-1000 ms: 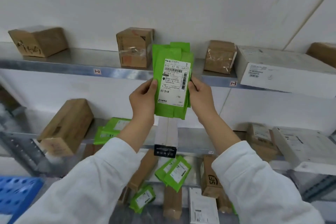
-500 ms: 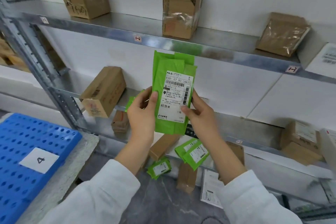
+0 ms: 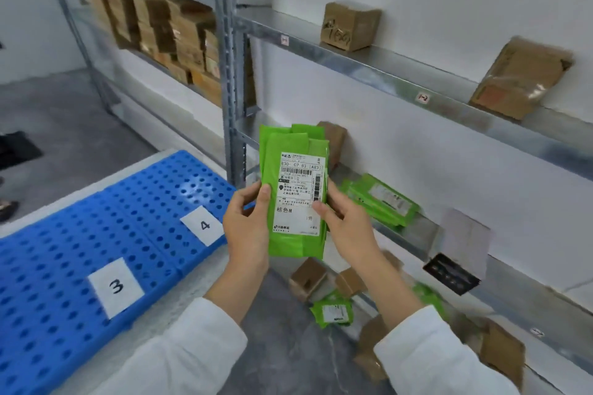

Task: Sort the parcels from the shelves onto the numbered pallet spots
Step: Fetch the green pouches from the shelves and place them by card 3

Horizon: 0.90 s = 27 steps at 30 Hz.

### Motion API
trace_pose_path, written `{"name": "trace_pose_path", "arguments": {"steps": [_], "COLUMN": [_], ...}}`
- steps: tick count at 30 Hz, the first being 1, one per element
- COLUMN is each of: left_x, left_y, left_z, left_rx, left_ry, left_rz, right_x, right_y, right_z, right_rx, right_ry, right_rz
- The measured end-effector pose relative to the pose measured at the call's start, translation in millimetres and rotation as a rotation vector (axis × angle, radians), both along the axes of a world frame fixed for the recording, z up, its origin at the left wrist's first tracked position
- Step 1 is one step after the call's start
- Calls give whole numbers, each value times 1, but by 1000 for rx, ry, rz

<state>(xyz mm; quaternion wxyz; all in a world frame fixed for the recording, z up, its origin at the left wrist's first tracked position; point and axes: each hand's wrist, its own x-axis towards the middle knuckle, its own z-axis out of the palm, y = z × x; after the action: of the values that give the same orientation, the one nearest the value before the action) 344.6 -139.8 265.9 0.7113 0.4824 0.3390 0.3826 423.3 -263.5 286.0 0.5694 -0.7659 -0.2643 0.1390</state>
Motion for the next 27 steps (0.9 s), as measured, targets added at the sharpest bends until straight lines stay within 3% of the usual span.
{"name": "trace_pose_path", "arguments": {"steps": [15, 27], "left_x": [-190, -219], "left_y": [218, 338], "left_z": [-33, -102], "left_rx": [-41, -143], "left_ry": [37, 207], "left_rz": [487, 772], "right_x": [-137, -152], "right_y": [273, 436], "right_z": [-39, -115], "right_rx": [-50, -204], "right_ry": [74, 188], "right_rz": [521, 815]}}
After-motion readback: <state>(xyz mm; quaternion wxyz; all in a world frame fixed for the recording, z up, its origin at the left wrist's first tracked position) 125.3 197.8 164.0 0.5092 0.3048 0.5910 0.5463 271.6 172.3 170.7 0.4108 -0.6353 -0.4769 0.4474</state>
